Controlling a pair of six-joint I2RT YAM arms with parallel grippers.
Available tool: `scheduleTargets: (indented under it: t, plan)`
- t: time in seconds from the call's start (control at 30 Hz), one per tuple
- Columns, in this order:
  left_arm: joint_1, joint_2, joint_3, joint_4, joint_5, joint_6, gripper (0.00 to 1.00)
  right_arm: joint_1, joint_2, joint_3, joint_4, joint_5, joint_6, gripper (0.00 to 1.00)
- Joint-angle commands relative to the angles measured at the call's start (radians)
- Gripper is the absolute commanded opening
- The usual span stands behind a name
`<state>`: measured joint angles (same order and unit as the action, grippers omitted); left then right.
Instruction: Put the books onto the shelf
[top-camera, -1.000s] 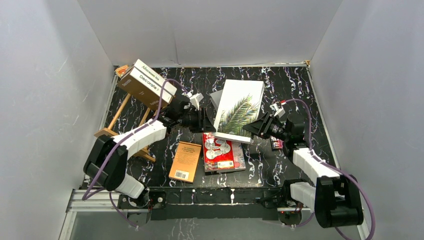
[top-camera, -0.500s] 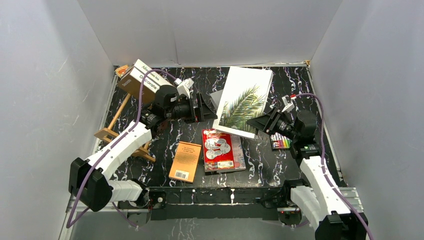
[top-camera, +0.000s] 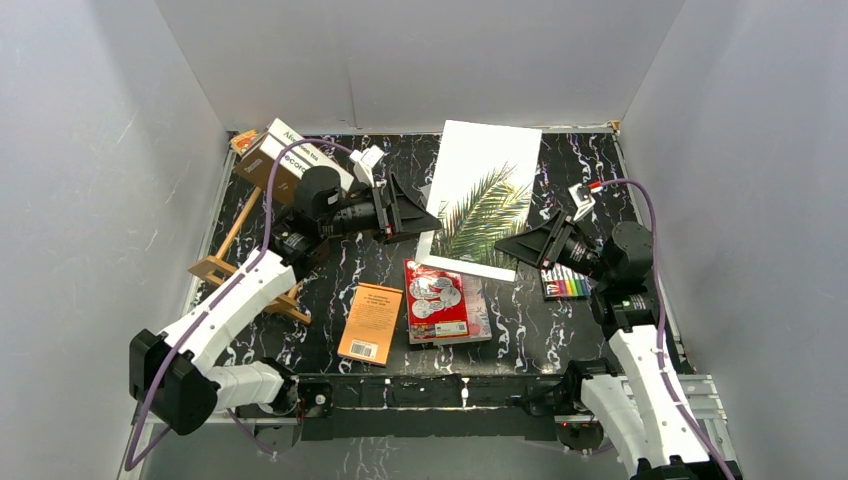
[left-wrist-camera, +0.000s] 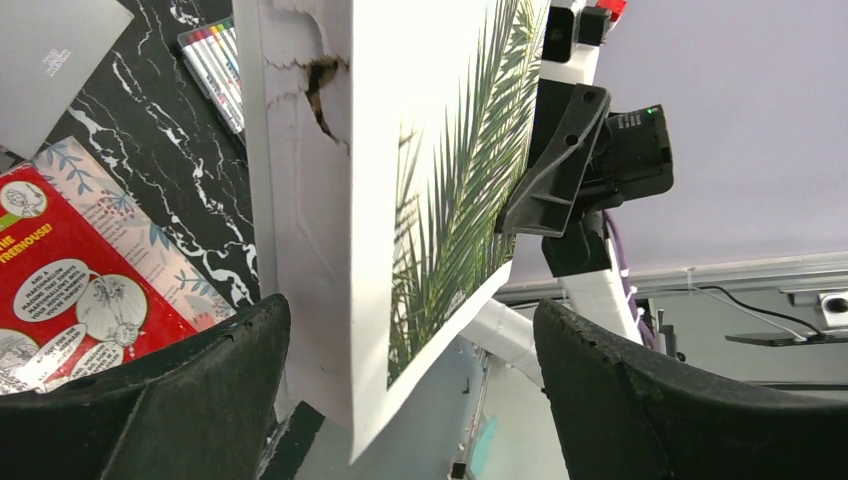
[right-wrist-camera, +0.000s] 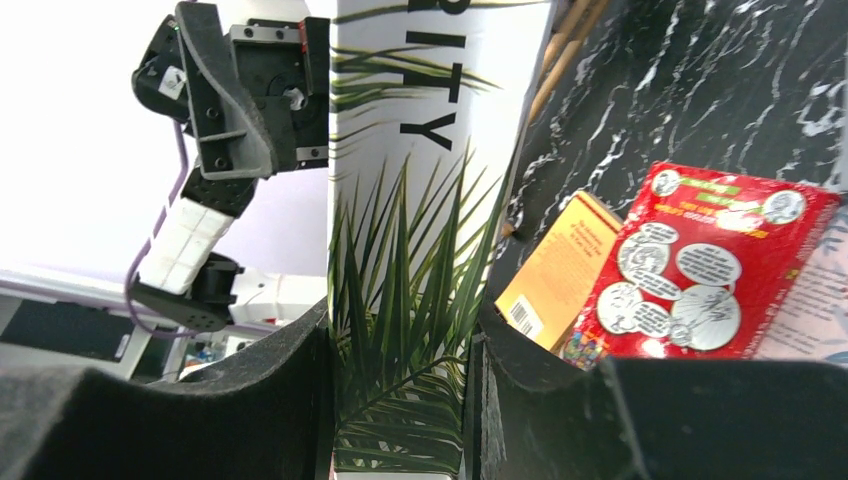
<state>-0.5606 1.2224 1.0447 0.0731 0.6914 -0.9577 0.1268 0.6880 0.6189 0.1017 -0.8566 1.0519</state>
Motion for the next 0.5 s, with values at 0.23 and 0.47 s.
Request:
scheduleTargets:
  t: [0.23,0.47]
  plan:
    - [-0.004,-0.033,-0.004,0.038,0.032,-0.094,0.88,0.007,0.003,0.083,0.142,-0.123,0.102,0.36]
    - [-0.004,-0.018,-0.032,0.199,0.124,-0.223,0.83,0.006,0.05,0.078,0.242,-0.161,0.136,0.36]
